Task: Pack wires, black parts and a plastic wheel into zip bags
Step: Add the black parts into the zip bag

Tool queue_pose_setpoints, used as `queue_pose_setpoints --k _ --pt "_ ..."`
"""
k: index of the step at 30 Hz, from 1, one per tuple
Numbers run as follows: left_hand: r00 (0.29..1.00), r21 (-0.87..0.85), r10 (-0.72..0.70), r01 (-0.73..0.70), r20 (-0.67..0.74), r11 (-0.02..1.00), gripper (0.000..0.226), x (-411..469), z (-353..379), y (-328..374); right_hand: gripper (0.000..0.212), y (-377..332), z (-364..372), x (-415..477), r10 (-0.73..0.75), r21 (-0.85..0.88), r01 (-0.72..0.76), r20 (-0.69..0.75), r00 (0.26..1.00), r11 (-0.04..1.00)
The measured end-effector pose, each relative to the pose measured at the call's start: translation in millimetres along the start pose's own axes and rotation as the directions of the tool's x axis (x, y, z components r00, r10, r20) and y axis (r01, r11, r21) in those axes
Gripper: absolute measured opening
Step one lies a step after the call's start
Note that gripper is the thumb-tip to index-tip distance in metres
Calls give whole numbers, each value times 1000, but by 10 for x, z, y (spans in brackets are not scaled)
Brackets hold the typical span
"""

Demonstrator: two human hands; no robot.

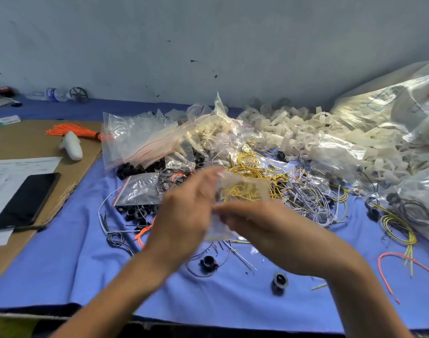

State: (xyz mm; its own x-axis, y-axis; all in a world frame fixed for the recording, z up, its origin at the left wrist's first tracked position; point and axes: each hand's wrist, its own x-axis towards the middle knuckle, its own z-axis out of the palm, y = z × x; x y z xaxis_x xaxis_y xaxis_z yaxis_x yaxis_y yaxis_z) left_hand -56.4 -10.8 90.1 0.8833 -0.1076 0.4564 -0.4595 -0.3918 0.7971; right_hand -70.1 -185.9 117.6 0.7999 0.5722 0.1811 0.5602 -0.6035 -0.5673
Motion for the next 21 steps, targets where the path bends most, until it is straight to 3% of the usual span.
queue_pose_setpoints --k 3,6,8,10,12,16,21 --pt "980 -56 -43 32 -192 998 27 389 -209 -103 19 -7 16 -108 2 275 132 -436 900 952" --pt "959 -139 -92 56 -268 989 30 635 -398 -155 15 139 329 -99 81 161 28 -630 772 987" --pt "947 -121 -83 47 -310 992 31 710 -503 -150 15 255 612 -124 132 99 -95 -477 869 990" --pt "942 -93 -66 37 -328 995 30 728 -559 -145 22 348 918 -141 162 -62 -171 -129 978 983" --pt "942 -97 -79 50 -327 994 29 697 -568 -148 27 460 1212 -158 204 -208 -187 65 977 960" --pt "942 -94 -92 65 -323 993 29 607 -547 -129 29 594 1366 -103 244 -151 -236 30 969 960" --pt "951 -90 -80 55 -299 994 30 575 -527 -74 17 758 1209 -145 274 -131 -277 -43 961 952"
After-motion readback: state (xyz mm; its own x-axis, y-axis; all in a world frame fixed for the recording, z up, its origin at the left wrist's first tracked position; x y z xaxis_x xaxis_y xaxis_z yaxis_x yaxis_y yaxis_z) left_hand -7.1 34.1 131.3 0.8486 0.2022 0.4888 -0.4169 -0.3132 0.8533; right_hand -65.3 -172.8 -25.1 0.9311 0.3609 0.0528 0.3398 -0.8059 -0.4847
